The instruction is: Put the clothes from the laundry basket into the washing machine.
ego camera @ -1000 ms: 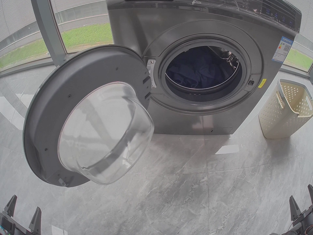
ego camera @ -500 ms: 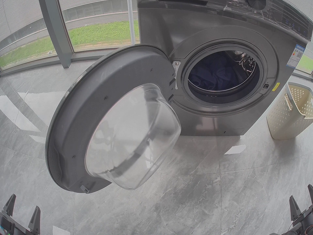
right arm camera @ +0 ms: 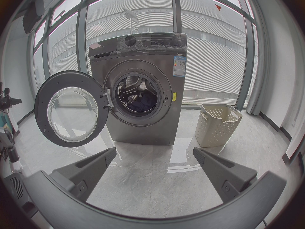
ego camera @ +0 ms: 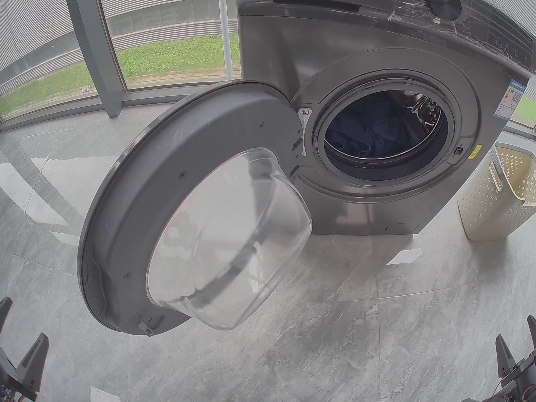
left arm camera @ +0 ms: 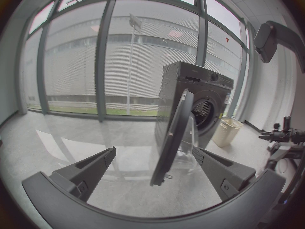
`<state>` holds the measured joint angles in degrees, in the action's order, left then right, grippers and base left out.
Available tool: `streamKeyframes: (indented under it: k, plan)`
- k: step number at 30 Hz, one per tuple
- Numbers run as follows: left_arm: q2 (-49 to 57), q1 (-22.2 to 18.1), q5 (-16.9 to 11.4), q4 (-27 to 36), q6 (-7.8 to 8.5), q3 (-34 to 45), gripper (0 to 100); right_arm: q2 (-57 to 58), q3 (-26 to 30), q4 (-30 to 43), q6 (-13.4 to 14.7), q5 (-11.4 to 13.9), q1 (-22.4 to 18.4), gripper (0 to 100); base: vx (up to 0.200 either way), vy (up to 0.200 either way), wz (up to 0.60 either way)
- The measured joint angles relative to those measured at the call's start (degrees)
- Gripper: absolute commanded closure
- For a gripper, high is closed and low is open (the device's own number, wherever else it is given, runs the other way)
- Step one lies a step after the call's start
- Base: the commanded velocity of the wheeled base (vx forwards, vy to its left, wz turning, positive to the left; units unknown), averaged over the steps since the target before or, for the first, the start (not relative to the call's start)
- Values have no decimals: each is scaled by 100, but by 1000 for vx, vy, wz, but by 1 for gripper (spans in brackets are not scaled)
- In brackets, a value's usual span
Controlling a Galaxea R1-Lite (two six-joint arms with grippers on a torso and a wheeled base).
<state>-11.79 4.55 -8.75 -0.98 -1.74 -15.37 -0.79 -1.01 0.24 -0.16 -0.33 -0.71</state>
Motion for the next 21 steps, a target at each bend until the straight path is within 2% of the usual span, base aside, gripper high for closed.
streamKeyframes:
  k: [4, 7, 10, 17, 21]
  plan:
    - [-695, 241, -351, -123, -115, -182, 0, -2, 0, 2, 0, -2, 0, 0, 0, 0, 0]
    - [-1425, 429, -670, -428, -217, -356, 0, -2, 0, 2, 0, -2, 0, 0, 0, 0, 0]
    - [-2026, 534, -868, -761, -263, -489, 0, -2, 0, 2, 0, 0, 0, 0, 0, 0, 0]
    - [-3374, 942, -1090, -1810, -343, -763, 0, -5, 0, 0, 0, -2, 0, 0, 0, 0, 0]
    - [-3816, 1607, -1119, -2035, -594, -898, 0, -5, 0, 2, 2, 0, 0, 0, 0, 0, 0]
